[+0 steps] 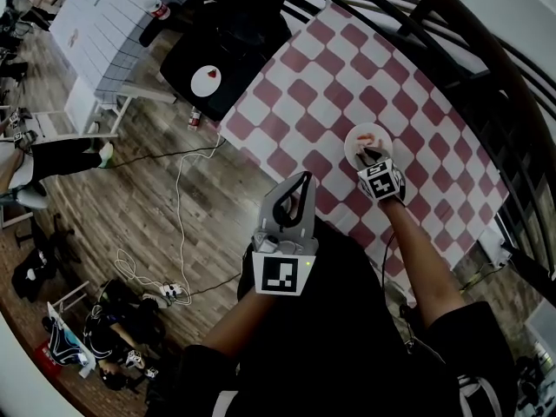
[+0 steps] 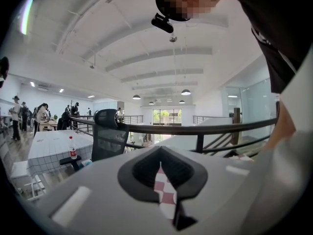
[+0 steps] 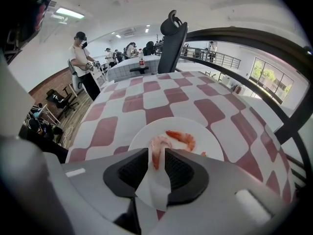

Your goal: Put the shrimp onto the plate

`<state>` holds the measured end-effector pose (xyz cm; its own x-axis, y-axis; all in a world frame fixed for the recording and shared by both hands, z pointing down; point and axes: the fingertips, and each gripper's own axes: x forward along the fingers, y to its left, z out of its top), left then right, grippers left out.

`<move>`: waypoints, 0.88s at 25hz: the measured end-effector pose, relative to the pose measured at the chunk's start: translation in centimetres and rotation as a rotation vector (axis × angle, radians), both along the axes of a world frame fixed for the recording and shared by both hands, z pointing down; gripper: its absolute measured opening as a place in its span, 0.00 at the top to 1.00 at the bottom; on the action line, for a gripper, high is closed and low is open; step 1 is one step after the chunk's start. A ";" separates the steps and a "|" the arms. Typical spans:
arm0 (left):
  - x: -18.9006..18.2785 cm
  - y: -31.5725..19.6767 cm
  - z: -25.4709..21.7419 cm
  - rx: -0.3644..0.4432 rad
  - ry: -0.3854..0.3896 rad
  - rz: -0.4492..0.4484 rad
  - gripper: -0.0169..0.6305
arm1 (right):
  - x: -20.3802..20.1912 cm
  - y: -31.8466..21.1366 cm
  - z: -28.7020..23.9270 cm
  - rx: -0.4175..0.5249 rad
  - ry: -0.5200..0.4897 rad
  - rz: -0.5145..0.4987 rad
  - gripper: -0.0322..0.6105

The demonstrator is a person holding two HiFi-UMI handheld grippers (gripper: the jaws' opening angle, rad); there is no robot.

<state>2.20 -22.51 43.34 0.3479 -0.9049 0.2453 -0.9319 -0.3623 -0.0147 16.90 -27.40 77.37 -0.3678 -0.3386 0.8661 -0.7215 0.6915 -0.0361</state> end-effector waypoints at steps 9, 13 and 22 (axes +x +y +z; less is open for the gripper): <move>0.9 -0.1 0.1 0.004 0.014 0.053 0.96 | 0.7 0.9 -4.3 0.012 -0.049 0.112 0.79; 1.2 -0.1 -0.3 0.001 0.068 0.061 0.96 | 0.9 1.5 -6.6 0.043 -0.063 0.151 0.80; 1.5 0.0 -1.8 0.043 0.130 0.139 0.96 | 1.6 2.8 -12.2 0.176 -0.054 0.267 0.89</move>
<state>3.74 -22.53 41.58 0.4966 -0.8545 0.1526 -0.8680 -0.4894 0.0843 18.45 -24.62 65.16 -0.2898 -0.5722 0.7672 -0.8786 0.4769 0.0239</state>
